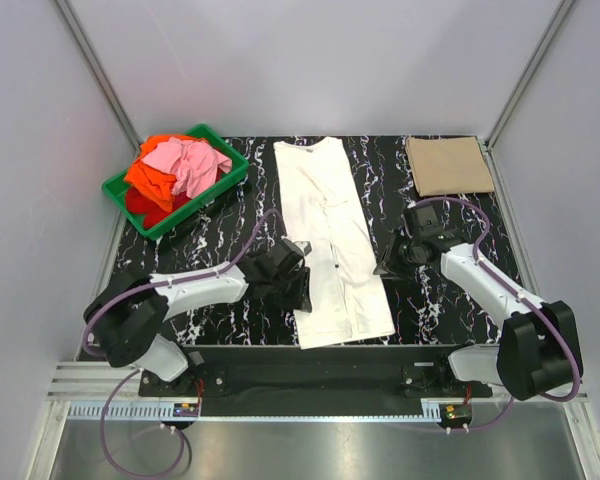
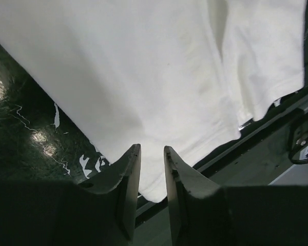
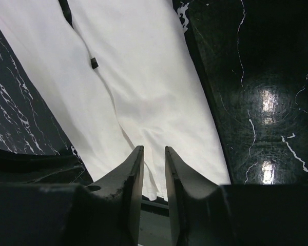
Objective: Fold and stack the t-shirts
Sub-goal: Fold the tshirt
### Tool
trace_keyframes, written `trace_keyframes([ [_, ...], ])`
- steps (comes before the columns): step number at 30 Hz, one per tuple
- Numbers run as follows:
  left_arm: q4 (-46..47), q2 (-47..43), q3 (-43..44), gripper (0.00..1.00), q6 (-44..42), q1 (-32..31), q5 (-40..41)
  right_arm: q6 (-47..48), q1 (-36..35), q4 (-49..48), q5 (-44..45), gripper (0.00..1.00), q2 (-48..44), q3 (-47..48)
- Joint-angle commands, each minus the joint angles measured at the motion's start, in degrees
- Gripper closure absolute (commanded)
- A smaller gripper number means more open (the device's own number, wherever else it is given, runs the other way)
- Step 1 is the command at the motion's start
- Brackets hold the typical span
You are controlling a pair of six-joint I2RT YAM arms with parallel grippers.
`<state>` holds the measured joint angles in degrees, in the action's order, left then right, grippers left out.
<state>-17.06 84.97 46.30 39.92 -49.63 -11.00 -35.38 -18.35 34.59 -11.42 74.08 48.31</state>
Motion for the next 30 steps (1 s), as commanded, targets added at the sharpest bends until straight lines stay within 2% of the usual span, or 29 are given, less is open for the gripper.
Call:
trace_keyframes([
  [1,2.1,1.8,-0.2,0.71,0.5,-0.3,-0.4,-0.6,-0.3,-1.4,2.0,0.70,-2.2,0.2],
  [5,-6.2,5.1,0.3,0.72,-0.4,-0.1,6.3,-0.7,-0.2,-1.4,1.8,0.70,-2.2,1.1],
  [7,-9.5,5.2,-0.2,0.71,0.0,-0.1,12.4,-0.7,-0.2,-1.5,1.4,0.70,-2.2,1.4],
  [11,-15.2,0.2,-5.2,0.71,0.5,0.8,21.5,-0.9,-0.3,-1.5,1.1,0.70,-2.4,1.3],
  [14,-17.5,-3.1,-7.3,0.69,-1.1,3.6,24.5,-1.2,-0.2,-1.5,0.7,0.70,-2.2,1.3],
  [19,-20.2,-6.6,-4.0,0.68,-3.0,5.8,23.4,-1.4,-0.3,-2.0,-0.4,0.70,-1.0,1.1],
  [22,-19.1,-10.2,0.1,0.67,-4.5,5.1,17.3,-2.0,-0.7,-2.5,-0.8,0.71,-1.3,0.6],
  [26,-6.3,-14.4,-0.2,0.67,-3.7,3.7,-1.5,-2.4,-1.4,-3.7,-1.6,0.71,-1.5,-0.9],
  [30,-0.8,-12.5,-1.6,0.71,0.2,2.9,-4.4,-2.9,-1.6,-5.0,-2.2,0.71,-1.8,-2.2],
])
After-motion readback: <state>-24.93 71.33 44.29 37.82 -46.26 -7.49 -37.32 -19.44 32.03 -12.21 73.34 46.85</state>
